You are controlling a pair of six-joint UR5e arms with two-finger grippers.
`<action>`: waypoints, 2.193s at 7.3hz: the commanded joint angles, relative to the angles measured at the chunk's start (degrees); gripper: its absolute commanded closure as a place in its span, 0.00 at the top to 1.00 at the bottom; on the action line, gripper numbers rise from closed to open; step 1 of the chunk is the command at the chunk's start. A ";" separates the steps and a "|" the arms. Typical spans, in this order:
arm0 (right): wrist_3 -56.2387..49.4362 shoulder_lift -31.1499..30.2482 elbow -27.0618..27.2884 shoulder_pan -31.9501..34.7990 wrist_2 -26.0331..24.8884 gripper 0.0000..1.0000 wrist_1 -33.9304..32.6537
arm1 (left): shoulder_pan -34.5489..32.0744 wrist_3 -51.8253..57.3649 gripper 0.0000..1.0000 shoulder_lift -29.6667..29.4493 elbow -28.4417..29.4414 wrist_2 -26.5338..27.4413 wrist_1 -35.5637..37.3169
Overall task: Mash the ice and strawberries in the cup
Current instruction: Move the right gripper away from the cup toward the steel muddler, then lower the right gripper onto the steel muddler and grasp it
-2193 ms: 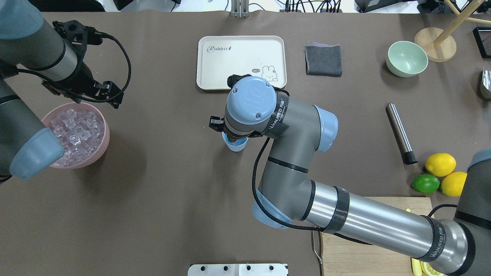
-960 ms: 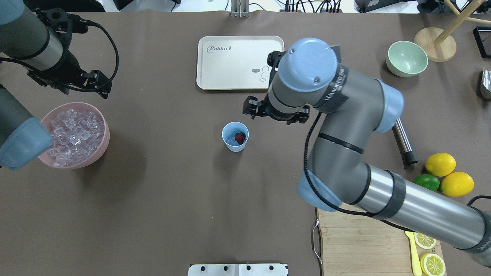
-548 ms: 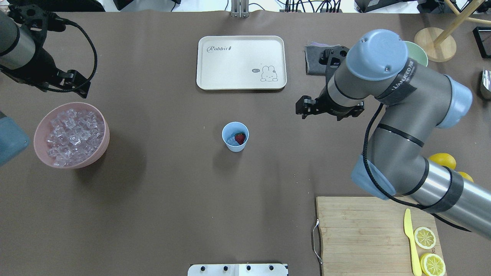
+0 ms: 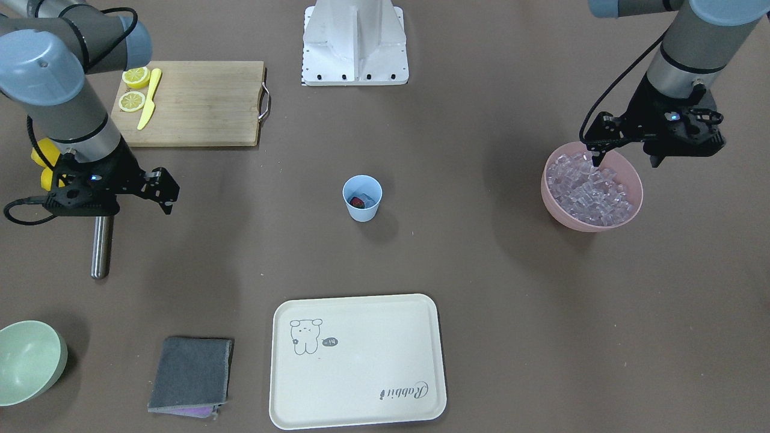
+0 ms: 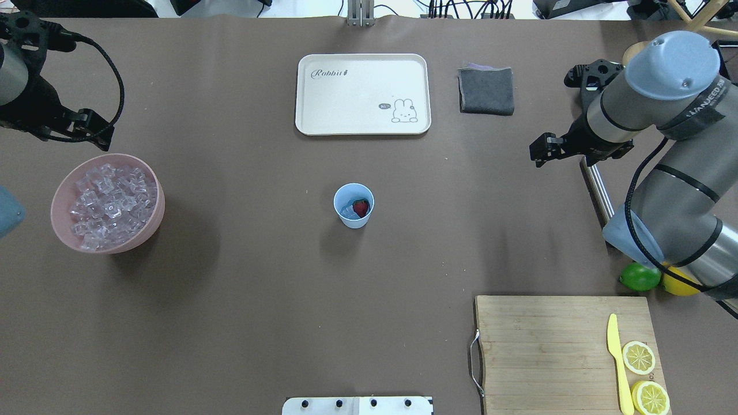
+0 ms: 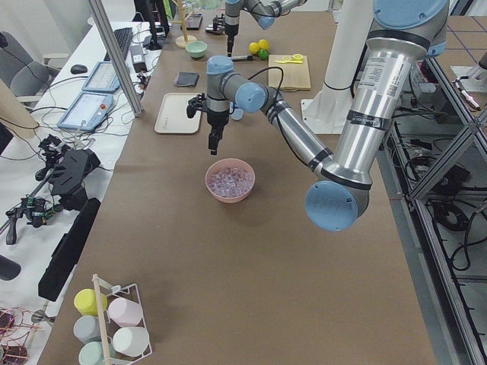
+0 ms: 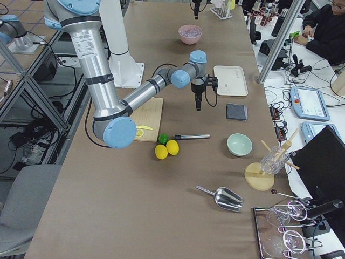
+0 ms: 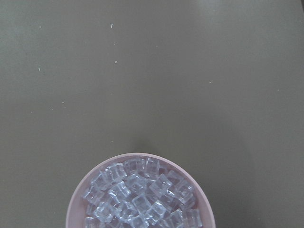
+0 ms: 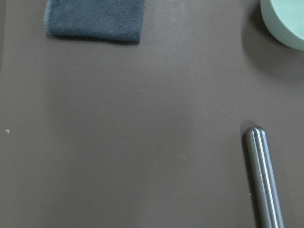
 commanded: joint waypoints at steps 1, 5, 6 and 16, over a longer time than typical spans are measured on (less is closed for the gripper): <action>-3.03 -2.26 -8.52 3.96 1.35 1.00 11.09 | -0.04 -0.13 0.97 0.76 0.09 -0.21 0.07; -6.21 -5.76 -12.60 5.30 1.36 1.00 16.94 | -0.04 -0.22 0.98 0.86 -0.27 0.14 -0.11; -6.04 -7.00 -15.39 5.22 1.36 0.98 21.92 | -0.04 -0.30 0.98 0.77 -0.27 0.14 -0.20; -10.70 -6.66 -18.32 1.34 1.71 0.06 26.98 | -0.04 -0.74 0.98 0.68 -1.32 1.97 -0.20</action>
